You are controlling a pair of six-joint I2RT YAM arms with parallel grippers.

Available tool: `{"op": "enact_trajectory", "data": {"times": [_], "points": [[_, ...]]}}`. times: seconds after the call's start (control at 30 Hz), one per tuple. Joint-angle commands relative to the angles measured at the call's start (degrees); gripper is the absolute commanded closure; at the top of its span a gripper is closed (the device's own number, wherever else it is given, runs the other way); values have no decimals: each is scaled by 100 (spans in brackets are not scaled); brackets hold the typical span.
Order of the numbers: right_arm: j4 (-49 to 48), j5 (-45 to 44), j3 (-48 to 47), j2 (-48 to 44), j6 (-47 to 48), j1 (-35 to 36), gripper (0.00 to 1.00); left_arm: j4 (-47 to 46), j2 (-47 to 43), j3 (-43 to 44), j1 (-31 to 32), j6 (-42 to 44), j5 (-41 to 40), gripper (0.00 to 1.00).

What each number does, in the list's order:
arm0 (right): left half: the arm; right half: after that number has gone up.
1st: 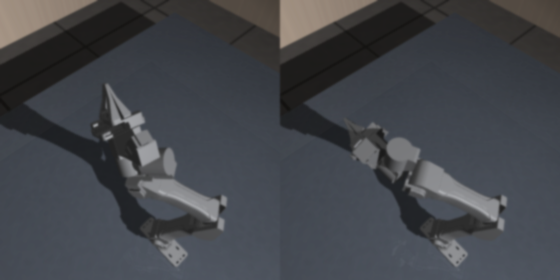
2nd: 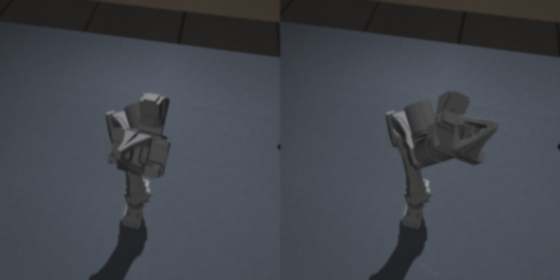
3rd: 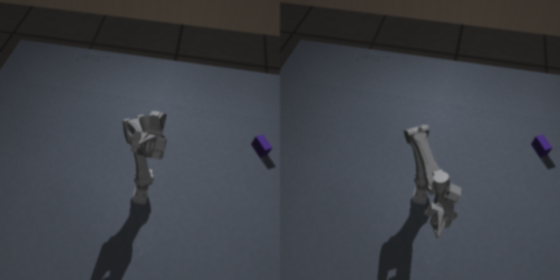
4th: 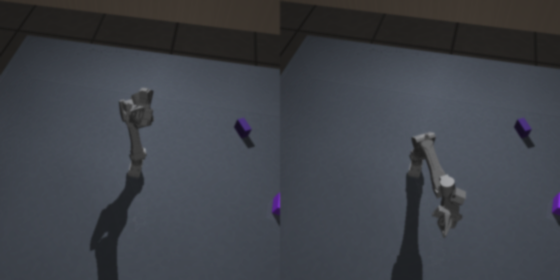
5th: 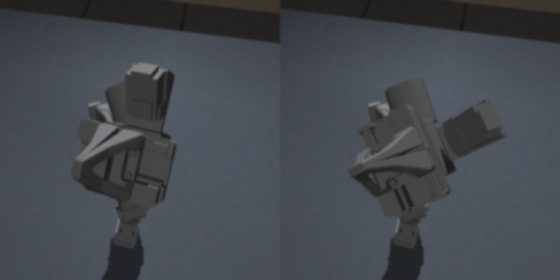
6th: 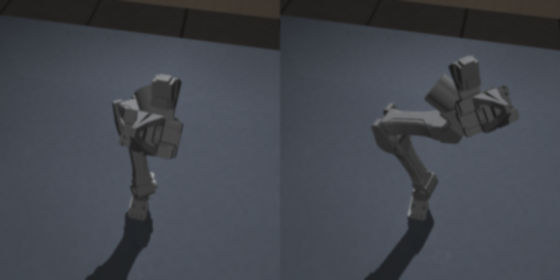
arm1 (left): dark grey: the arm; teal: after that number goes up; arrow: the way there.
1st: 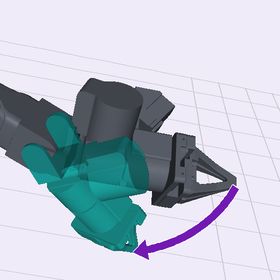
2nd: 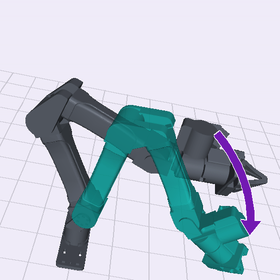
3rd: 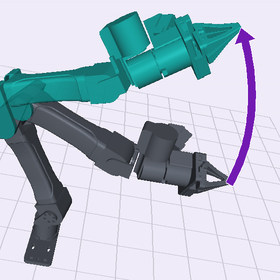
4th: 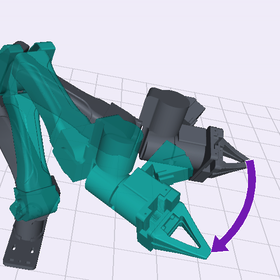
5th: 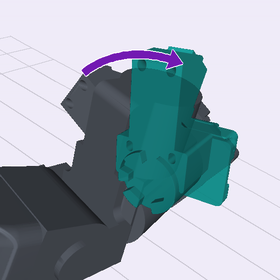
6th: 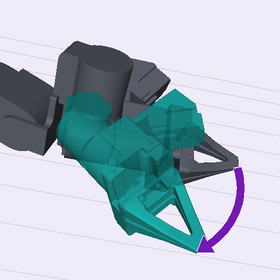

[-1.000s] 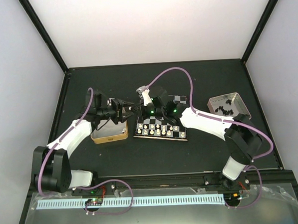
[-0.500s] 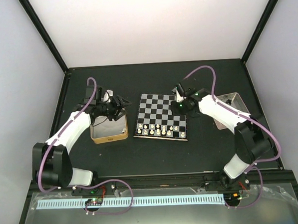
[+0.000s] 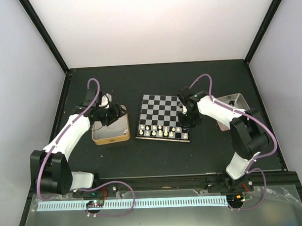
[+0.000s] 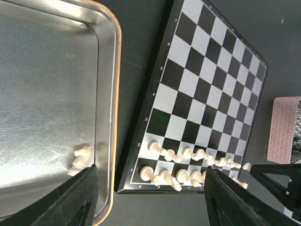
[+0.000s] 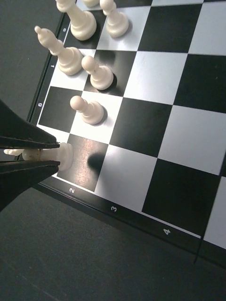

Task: Set up the chess pieces on the board
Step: Place the chess piece on the chessboard.

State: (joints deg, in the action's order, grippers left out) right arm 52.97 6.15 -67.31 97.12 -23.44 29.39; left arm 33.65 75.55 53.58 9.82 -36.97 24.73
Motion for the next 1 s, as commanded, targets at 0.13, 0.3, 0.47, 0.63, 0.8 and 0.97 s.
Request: {"op": "enact_trajectory", "data": {"times": [0.13, 0.3, 0.47, 0.63, 0.8, 0.97], "points": [[61, -72, 12, 350, 94, 14, 94, 180, 224, 280, -32, 296, -108, 37], [37, -75, 19, 460, 87, 13, 89, 207, 241, 292, -35, 321, -162, 37], [23, -182, -108, 433, 32, 10, 76, 323, 257, 392, -36, 449, -400, 36], [-16, -299, -312, 218, -96, 6, 68, 618, 248, 710, -33, 863, -1026, 30], [-221, -387, -414, -25, -159, 6, 65, 702, 293, 1071, -29, 1730, -1669, 25], [-427, -310, -491, -142, -178, 6, 64, 763, 708, 1517, -33, 2591, -2152, 26]]}}
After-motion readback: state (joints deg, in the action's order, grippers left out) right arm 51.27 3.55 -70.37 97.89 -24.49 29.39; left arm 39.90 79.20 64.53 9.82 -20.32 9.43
